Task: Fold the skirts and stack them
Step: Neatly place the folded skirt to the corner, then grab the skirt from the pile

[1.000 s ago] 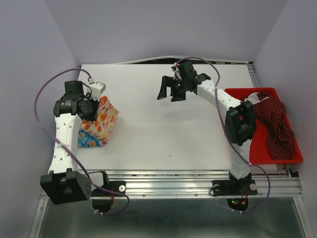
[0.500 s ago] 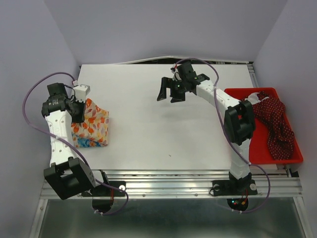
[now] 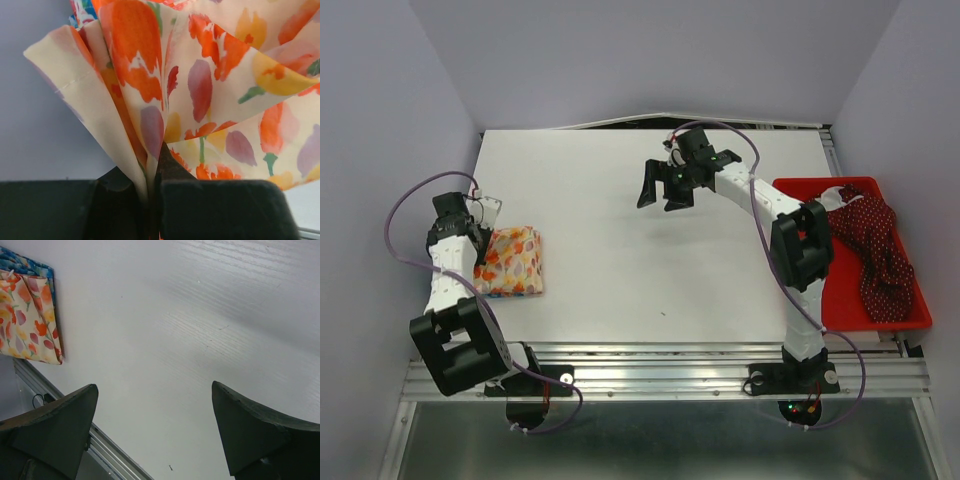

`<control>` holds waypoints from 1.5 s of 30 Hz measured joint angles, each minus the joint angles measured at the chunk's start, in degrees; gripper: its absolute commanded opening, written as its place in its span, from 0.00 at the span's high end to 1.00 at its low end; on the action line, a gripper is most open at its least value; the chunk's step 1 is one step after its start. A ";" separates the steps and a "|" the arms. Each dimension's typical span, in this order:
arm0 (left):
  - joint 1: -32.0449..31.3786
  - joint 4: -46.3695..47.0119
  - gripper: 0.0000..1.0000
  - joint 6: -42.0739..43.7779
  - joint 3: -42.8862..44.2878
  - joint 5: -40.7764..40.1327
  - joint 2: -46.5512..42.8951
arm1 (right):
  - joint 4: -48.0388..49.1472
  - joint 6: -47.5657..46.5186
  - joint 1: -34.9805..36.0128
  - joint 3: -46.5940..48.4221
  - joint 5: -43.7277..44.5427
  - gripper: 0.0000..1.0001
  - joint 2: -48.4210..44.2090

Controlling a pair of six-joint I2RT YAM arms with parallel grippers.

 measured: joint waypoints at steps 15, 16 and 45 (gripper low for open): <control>1.27 13.62 0.43 2.54 -3.85 -10.99 5.77 | -1.38 -1.33 0.00 0.00 -0.15 0.00 0.00; 1.27 13.57 0.34 2.64 -3.80 -11.02 5.77 | -1.38 -1.38 0.00 0.00 -0.15 0.00 0.00; -30.42 0.48 0.01 -4.76 16.74 0.24 1.64 | -13.25 -28.70 -20.72 0.44 9.27 0.00 -13.75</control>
